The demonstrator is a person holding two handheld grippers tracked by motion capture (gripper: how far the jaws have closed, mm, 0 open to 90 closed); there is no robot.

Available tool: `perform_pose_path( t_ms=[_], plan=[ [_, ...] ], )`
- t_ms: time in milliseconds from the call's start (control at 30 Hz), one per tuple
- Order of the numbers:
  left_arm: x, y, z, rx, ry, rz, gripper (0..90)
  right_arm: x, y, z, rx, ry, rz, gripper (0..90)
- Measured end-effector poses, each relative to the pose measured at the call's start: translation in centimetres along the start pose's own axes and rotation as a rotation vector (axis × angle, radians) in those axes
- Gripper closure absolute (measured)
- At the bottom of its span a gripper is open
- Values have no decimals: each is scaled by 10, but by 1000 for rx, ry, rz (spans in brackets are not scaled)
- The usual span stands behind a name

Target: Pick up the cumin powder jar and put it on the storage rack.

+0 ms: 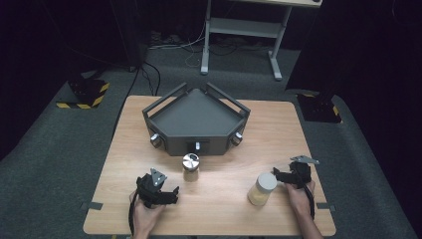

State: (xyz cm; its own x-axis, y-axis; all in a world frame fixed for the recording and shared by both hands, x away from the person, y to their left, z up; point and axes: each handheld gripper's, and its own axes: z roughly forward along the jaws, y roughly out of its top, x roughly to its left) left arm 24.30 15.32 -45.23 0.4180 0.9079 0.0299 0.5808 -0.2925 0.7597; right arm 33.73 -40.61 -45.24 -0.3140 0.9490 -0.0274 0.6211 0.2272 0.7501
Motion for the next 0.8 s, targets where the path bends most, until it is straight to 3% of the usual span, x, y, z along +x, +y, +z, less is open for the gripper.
perform_pose_path(
  t_ms=[300,767,800],
  plan=[
    [-9,10,3,-26,-70,14,15,0,0,0,0,0,-1,97],
    [-19,33,14,-73,-105,0,22,0,0,0,-1,1,0,97],
    [-39,15,28,-231,-105,-219,24,0,0,0,-1,1,-1,97]
  ],
)
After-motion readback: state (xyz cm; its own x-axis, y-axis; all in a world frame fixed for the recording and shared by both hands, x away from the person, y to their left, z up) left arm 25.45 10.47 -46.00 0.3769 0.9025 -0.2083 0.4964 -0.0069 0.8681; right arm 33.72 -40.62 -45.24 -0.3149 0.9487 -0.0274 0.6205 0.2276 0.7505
